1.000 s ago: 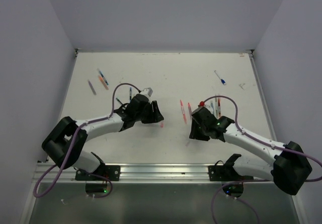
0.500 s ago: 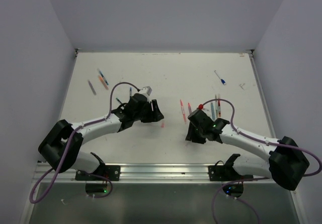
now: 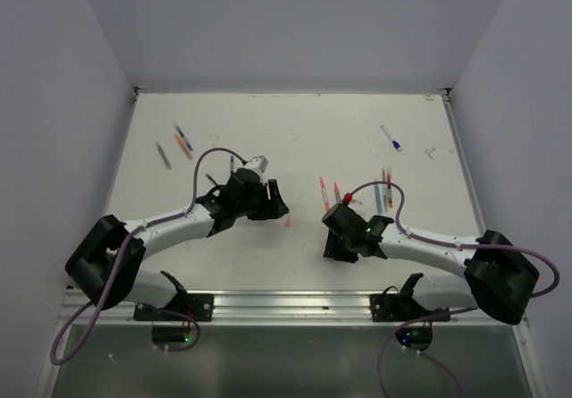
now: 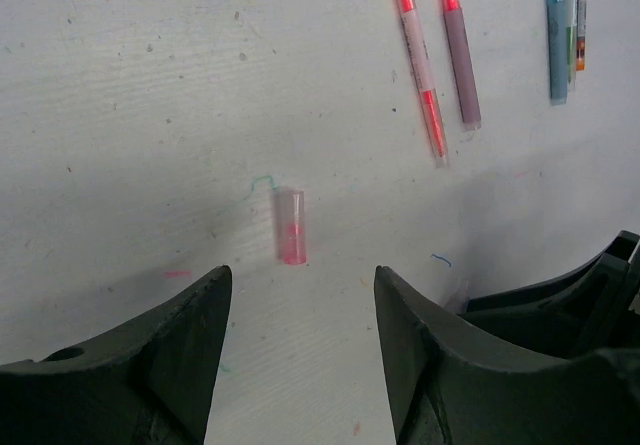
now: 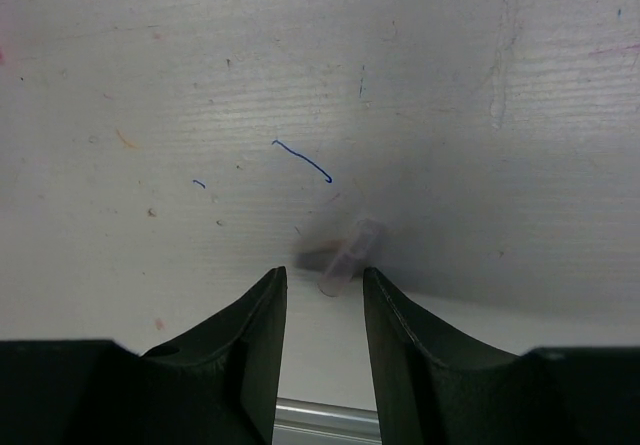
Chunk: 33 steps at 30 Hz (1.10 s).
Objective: Open the pen caps
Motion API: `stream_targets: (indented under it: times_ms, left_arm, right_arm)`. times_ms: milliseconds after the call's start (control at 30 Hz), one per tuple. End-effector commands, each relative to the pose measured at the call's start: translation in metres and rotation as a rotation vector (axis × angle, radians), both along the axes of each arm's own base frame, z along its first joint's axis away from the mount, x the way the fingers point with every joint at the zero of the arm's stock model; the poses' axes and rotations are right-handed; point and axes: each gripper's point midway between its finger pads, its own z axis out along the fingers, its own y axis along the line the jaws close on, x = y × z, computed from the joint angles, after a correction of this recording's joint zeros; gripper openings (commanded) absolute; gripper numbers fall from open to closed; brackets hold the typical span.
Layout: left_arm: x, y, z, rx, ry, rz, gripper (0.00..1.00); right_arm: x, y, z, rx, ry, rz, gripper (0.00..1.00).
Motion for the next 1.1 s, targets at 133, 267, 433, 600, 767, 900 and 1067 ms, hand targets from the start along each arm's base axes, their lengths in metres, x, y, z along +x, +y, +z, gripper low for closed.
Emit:
stream_targets:
  times_ms: [133, 267, 433, 600, 767, 900, 1067]
  left_arm:
    - [0.002, 0.005, 0.007, 0.009, -0.048, 0.009, 0.63]
    - [0.002, 0.005, 0.007, 0.009, -0.048, 0.007, 0.63]
    - [0.001, 0.007, 0.006, 0.013, -0.048, 0.008, 0.63]
    - [0.002, 0.009, 0.004, 0.014, -0.049, 0.010, 0.64]
    - [0.002, 0.009, 0.003, 0.016, -0.046, 0.011, 0.64]
    - [0.004, 0.013, 0.006, 0.020, -0.059, 0.022, 0.64]
    - [0.008, 0.030, 0.015, 0.060, -0.098, 0.082, 0.65]
  right_arm:
    - [0.015, -0.002, -0.001, -0.028, -0.073, -0.069, 0.40]
    - [0.017, 0.000, -0.005, -0.037, -0.068, -0.074, 0.40]
    - [0.015, -0.001, -0.010, -0.038, -0.062, -0.082, 0.39]
    - [0.011, -0.004, -0.018, -0.058, -0.047, -0.071, 0.30]
    - [0.012, -0.002, -0.026, -0.078, -0.040, -0.052, 0.18]
    - [0.024, 0.007, -0.023, -0.102, -0.072, -0.012, 0.11]
    - [0.052, 0.023, -0.012, -0.149, -0.140, 0.035, 0.11]
